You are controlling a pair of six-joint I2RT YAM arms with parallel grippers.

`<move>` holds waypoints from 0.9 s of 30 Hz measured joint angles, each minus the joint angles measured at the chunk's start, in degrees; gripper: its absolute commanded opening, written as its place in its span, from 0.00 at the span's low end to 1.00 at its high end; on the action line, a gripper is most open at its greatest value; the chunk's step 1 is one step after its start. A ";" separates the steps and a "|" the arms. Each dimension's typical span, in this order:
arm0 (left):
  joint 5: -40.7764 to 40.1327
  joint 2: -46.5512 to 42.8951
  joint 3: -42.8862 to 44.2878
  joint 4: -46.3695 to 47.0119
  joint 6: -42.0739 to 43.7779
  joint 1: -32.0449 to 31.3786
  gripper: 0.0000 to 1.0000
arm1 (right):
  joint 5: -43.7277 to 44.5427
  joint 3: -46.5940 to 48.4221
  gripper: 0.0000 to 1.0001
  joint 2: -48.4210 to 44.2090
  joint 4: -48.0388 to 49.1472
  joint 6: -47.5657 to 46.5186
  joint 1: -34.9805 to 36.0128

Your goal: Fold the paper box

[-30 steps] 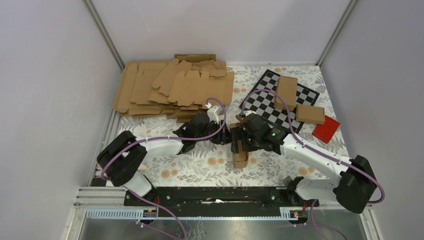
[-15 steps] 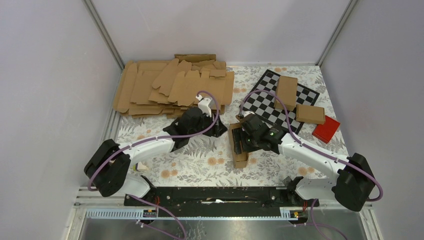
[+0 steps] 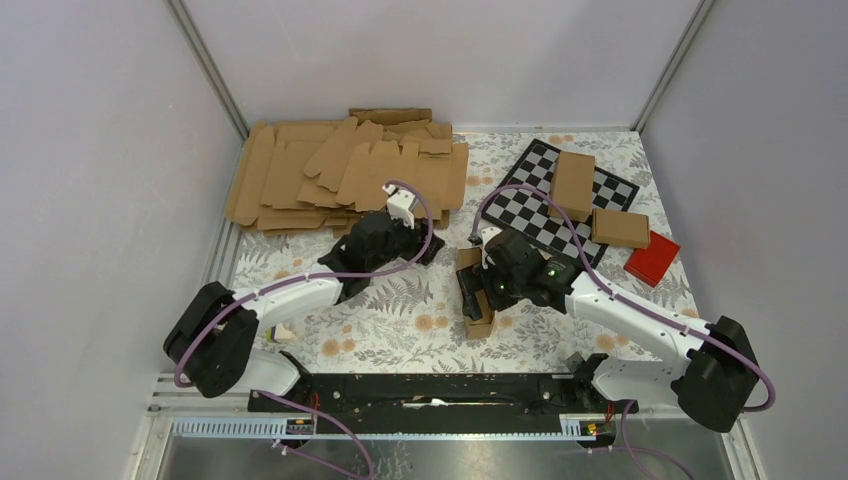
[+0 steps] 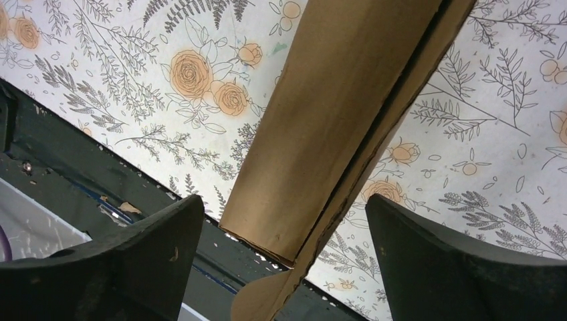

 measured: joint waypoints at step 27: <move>-6.16 -9.88 -20.50 25.14 0.13 0.74 0.99 | 13.20 0.35 1.00 -4.72 -0.17 17.05 0.20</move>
